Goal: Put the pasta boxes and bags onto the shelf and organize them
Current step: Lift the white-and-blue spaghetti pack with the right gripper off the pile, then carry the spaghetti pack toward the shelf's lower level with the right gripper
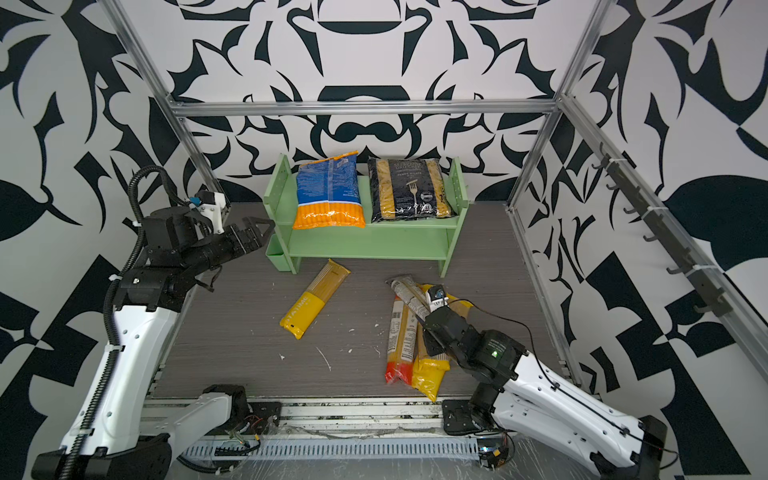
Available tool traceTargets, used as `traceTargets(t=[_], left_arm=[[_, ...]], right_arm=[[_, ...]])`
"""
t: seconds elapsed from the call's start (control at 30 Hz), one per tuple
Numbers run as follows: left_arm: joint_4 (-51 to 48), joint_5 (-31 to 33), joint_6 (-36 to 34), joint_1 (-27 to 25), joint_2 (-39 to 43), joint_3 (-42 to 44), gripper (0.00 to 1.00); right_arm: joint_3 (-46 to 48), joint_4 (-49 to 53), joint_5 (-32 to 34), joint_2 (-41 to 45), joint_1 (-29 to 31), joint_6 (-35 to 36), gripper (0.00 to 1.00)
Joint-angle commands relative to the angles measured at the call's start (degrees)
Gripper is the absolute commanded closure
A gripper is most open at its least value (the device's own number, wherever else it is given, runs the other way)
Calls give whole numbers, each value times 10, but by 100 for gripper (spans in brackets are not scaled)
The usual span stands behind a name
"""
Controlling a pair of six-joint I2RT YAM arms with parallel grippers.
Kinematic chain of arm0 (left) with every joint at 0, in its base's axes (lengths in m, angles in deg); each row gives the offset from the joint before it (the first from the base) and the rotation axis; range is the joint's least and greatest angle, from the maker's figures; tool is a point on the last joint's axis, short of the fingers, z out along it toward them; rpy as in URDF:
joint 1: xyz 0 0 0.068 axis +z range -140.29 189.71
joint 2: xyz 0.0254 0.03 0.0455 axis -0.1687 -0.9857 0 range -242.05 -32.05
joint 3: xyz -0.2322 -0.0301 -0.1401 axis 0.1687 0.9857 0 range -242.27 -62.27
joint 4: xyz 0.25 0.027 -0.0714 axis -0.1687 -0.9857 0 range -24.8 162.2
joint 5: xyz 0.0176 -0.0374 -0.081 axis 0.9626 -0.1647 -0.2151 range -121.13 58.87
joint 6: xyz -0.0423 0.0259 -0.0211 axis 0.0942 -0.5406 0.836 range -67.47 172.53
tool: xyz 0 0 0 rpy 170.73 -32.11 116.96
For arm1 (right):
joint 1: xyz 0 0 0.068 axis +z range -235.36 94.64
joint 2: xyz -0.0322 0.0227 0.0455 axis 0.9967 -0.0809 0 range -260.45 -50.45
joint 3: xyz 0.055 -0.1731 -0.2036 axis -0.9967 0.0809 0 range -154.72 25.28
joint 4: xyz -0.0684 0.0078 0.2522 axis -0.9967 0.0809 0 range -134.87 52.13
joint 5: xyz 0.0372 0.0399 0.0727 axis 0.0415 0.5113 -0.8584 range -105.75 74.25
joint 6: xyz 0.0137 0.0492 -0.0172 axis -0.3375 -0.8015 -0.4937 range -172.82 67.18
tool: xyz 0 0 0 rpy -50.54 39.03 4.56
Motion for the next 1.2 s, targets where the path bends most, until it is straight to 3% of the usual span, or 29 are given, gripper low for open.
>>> traceTargets(t=[0.0, 0.57, 1.17], left_arm=[[6, 10, -11, -1, -4, -22, 1], [1, 16, -9, -2, -26, -47, 1], [-6, 31, -16, -23, -54, -90, 1]], right_arm=[[-54, -57, 41, 28, 2, 3, 100], [-120, -7, 43, 61, 2, 21, 100], [-169, -22, 78, 71, 2, 49, 100]])
